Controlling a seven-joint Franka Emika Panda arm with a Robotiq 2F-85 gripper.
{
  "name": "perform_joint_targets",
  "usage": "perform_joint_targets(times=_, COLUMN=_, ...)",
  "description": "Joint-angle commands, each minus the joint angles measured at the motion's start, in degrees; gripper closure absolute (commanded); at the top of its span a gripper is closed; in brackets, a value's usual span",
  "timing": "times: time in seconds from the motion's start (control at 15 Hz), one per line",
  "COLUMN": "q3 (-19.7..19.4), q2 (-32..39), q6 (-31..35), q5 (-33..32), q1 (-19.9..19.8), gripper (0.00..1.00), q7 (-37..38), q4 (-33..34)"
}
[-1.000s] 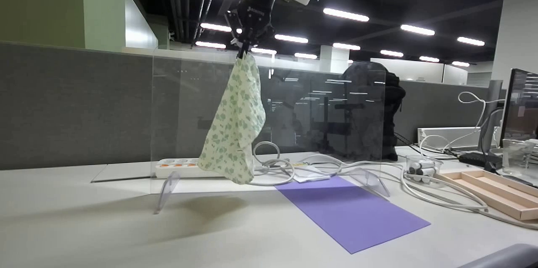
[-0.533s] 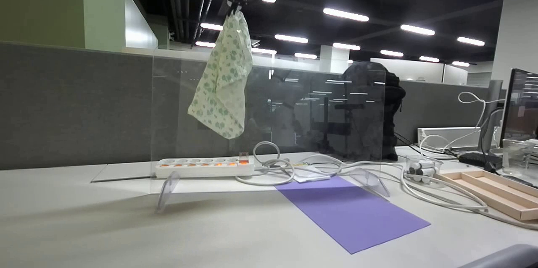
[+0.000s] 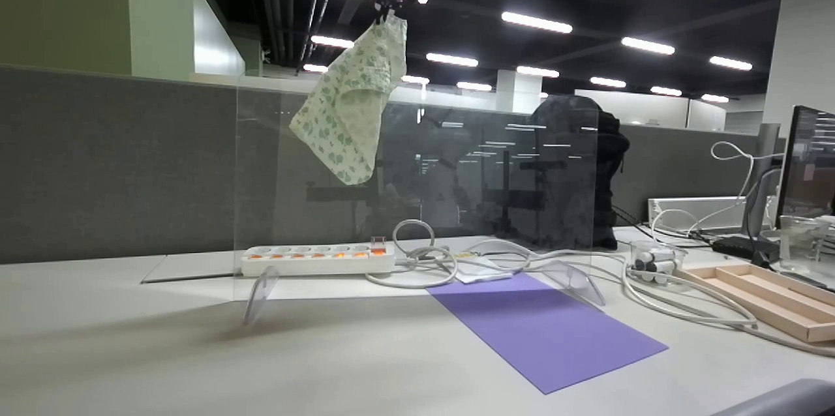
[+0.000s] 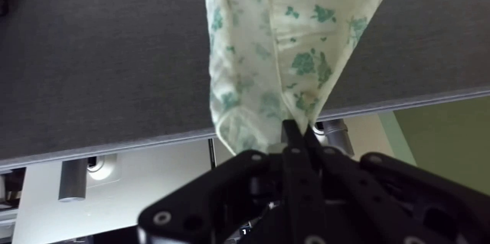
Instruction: Put the cloth on the clear screen
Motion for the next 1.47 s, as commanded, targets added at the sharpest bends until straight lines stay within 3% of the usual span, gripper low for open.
perform_joint_targets(times=0.0, q3=-2.04, q2=4.1, q6=-0.07, q5=-4.92, q1=-0.04, gripper=1.0, q7=7.75, q4=3.03)
perform_joint_targets(times=0.53, q3=-6.51, q2=11.34, q6=0.87, q5=-7.88, q1=0.96, gripper=1.0, q7=15.27, q4=5.53)
perform_joint_targets(times=0.6, q3=-6.7, q2=11.79, q6=0.94, q5=-7.65, q1=1.06, gripper=0.73, q7=15.82, q4=5.89)
perform_joint_targets(times=0.73, q3=-6.87, q2=12.36, q6=0.86, q5=-7.09, q1=1.15, gripper=0.67, q7=16.2, q4=6.41)
perform_joint_targets(times=1.33, q3=-10.47, q2=12.0, q6=0.85, q5=-13.0, q1=4.78, gripper=0.05, q7=23.76, q4=7.97)
perform_joint_targets(times=1.4, q3=-10.84, q2=11.92, q6=0.74, q5=-13.72, q1=5.16, gripper=0.02, q7=24.53, q4=8.16)
